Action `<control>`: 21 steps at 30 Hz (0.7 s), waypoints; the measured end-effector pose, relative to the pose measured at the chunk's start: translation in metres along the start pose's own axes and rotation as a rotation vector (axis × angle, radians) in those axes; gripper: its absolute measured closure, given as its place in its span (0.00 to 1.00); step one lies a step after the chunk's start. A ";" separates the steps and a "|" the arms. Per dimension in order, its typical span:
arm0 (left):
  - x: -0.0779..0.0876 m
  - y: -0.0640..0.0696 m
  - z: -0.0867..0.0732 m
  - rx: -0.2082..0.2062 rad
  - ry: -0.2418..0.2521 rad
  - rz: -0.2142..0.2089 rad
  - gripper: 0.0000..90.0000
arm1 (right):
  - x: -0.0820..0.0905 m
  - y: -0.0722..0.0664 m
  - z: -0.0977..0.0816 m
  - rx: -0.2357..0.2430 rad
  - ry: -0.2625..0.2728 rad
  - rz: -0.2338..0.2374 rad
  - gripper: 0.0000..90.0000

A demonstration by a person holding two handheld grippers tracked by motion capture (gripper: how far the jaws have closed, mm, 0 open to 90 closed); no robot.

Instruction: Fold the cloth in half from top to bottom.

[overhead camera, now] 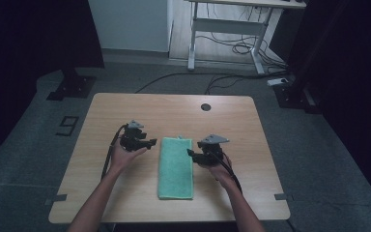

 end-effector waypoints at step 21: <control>-0.037 0.019 -0.005 0.021 -0.057 -0.038 0.48 | -0.044 0.035 0.006 -0.042 -0.053 -0.018 0.49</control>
Point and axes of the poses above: each handheld gripper's, and its own axes: x roughly backward along the jaws, z roughly out of its top, y roughly to its right, the point moved 6 cm from there along -x, roughly forward along the jaws, and after that the axes turned 12 degrees about z, right-handed, at the moved point
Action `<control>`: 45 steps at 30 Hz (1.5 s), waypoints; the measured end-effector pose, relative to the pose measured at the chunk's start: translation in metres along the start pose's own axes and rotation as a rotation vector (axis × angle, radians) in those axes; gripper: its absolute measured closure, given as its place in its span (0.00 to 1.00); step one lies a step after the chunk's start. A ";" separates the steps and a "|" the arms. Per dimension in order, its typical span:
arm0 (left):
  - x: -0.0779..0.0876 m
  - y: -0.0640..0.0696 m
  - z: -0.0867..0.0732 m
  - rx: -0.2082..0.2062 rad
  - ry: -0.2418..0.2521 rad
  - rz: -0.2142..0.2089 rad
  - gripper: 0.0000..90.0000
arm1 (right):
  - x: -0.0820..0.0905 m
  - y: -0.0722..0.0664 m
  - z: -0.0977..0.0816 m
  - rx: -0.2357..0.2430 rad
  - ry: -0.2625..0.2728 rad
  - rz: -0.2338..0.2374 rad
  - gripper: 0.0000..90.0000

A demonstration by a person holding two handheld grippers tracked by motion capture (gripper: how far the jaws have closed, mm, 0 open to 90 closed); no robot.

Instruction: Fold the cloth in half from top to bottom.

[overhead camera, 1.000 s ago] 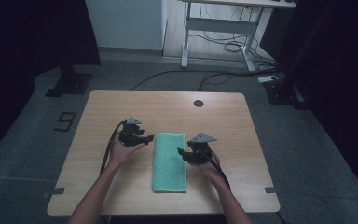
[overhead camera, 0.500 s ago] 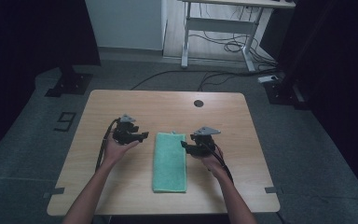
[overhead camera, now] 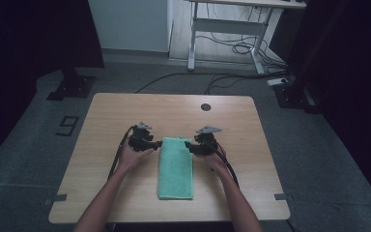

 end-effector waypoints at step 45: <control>-0.035 0.010 0.006 0.013 -0.054 -0.001 0.68 | -0.028 0.020 -0.005 -0.040 -0.055 -0.030 0.63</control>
Point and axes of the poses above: each handheld gripper's, and its own axes: x roughly backward along the jaws, z roughly out of its top, y roughly to its right, the point moved 6 cm from there along -x, roughly forward along the jaws, and after that the axes turned 12 degrees about z, right-handed, at the moved point
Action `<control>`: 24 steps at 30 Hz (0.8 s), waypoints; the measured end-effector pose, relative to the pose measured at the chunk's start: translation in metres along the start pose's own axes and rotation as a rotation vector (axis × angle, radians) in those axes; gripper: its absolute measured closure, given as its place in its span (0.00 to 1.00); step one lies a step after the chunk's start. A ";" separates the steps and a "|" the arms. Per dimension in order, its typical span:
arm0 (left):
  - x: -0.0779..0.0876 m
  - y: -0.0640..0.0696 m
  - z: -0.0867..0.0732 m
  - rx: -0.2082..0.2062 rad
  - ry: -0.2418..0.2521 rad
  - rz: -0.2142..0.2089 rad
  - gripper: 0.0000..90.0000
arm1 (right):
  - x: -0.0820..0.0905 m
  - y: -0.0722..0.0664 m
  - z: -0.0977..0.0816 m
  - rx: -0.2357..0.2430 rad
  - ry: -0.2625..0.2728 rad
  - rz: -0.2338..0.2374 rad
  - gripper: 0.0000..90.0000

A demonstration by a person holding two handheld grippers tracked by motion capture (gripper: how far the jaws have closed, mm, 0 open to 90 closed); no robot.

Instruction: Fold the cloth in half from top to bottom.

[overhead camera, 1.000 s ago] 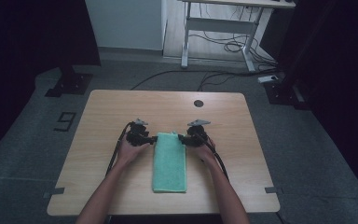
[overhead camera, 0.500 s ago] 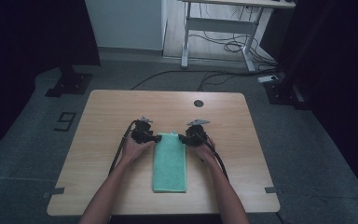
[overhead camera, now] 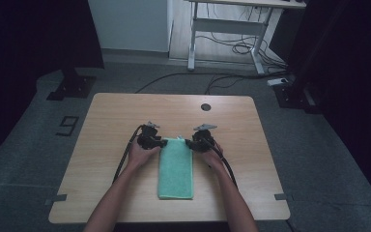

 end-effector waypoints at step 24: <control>0.005 0.007 0.002 -0.036 0.033 -0.030 0.97 | 0.004 -0.002 0.001 -0.020 0.008 0.097 0.95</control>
Point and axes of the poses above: each handheld gripper's, and its own axes: x roughly backward along the jaws, z roughly out of its top, y roughly to its right, the point moved 6 cm from there along -x, roughly forward along the jaws, and after that the axes turned 12 degrees about z, right-handed, at the moved point
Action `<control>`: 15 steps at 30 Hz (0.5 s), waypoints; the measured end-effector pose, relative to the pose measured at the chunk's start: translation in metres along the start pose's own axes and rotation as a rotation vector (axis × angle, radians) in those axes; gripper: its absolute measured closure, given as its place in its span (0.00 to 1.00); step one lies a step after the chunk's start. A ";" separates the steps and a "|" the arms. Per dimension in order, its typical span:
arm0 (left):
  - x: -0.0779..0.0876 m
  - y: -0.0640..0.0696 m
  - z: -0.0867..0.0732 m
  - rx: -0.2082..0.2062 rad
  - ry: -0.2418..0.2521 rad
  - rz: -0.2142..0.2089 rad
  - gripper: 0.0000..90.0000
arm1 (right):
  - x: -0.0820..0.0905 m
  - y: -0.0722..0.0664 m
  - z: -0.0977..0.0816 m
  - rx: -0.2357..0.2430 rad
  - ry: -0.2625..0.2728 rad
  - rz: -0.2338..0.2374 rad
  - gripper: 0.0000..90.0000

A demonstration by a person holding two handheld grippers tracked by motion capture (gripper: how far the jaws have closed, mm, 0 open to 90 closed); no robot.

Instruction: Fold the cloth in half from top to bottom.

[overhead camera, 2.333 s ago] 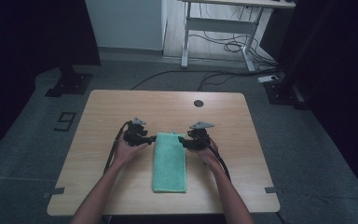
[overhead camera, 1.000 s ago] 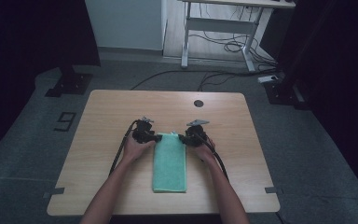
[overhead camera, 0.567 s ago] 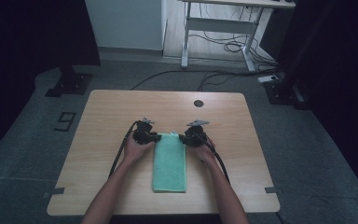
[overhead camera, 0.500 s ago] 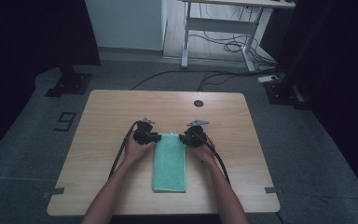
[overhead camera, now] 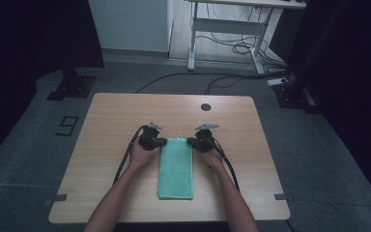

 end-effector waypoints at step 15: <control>0.025 0.005 0.021 -0.045 0.095 -0.008 0.97 | 0.024 -0.007 0.019 0.067 0.109 -0.009 0.95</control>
Point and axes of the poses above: each handheld gripper's, and its own axes: x roughly backward along the jaws, z roughly out of its top, y roughly to its right, the point moved 6 cm from there along -x, roughly forward along the jaws, and after that the axes turned 12 degrees about z, right-handed, at the moved point
